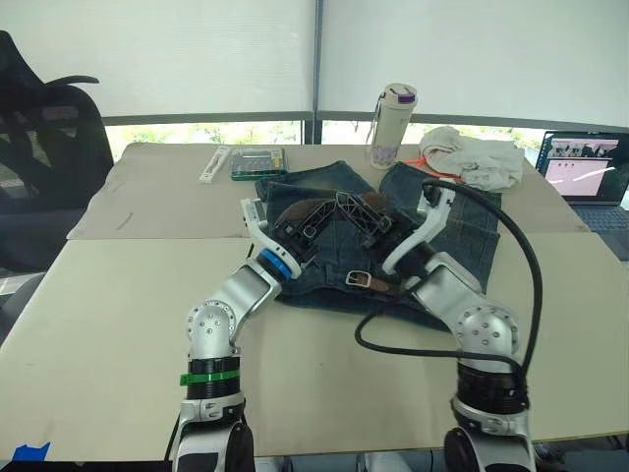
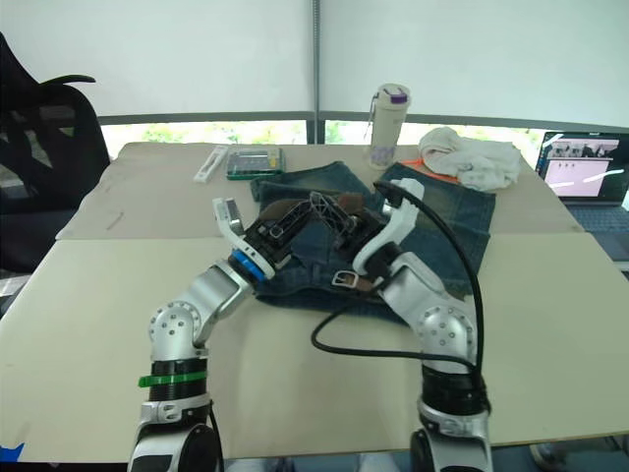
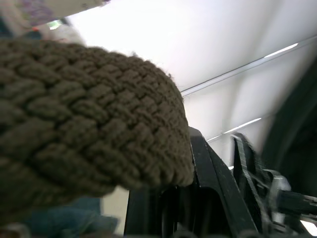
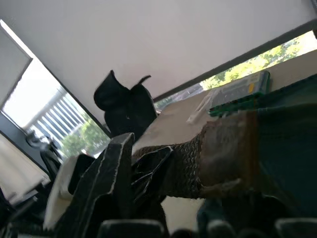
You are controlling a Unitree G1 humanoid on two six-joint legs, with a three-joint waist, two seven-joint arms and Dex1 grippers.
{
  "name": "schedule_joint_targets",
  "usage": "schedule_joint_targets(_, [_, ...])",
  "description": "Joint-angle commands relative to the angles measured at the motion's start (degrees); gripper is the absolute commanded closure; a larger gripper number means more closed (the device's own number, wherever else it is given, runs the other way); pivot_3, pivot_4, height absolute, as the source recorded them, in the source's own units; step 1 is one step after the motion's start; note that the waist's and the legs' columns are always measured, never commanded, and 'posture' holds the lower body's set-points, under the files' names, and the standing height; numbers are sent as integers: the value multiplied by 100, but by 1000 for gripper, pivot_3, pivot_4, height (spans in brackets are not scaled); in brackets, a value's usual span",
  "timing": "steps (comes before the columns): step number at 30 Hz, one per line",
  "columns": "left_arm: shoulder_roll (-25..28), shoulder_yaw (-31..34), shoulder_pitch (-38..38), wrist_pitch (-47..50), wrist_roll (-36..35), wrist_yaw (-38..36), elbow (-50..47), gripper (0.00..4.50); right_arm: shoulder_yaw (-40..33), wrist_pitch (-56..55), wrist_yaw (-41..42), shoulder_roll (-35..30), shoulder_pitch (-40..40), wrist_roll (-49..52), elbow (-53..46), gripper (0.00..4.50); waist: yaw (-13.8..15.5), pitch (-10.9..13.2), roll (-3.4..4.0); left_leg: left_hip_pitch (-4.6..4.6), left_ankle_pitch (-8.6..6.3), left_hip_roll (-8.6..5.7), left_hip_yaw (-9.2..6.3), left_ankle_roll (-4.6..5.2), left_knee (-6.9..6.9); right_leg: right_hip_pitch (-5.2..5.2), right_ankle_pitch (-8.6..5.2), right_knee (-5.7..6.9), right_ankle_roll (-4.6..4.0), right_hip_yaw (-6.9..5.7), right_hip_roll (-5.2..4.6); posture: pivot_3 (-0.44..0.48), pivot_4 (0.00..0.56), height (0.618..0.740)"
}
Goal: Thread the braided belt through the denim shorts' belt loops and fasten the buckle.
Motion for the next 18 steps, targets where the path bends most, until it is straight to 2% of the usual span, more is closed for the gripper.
schedule_joint_targets(1, [357,-69,175,352,-31,479,-614,4500,392,-509,916,-851,467,-1007,-417,515,-8,0,0,1,0,0,1,0,-1,-1,0,0,0,2,0,0,150,737])
schedule_joint_targets(2, [432,-45,238,396,-103,628,-734,4500,410,-647,1119,-1016,616,-1149,-461,222,-6,0,0,1,0,1,2,0,-5,-2,0,-1,0,3,0,0,150,737])
schedule_joint_targets(6, [782,35,462,541,-43,1152,-968,4500,285,-940,1948,-1559,993,-1324,-513,222,9,1,-1,3,1,4,2,-1,-7,-2,0,-8,1,7,0,0,150,737])
schedule_joint_targets(9, [1111,-43,556,632,279,1233,-1089,4500,203,-1053,2710,-2143,1255,-1468,-403,222,35,1,-1,8,1,4,2,-1,-7,5,-1,-45,1,9,1,0,150,737])
schedule_joint_targets(13, [1136,-56,678,685,345,1450,-943,4500,206,-1258,3095,-2441,1271,-1765,-249,222,99,1,-2,11,1,4,3,-1,-6,11,0,-51,0,10,1,0,150,737])
schedule_joint_targets(18, [888,-100,787,649,366,1745,-784,4500,194,-1323,3252,-2395,1254,-1912,-254,222,147,2,-3,10,1,4,3,-2,-2,13,0,-50,0,11,1,0,150,737])
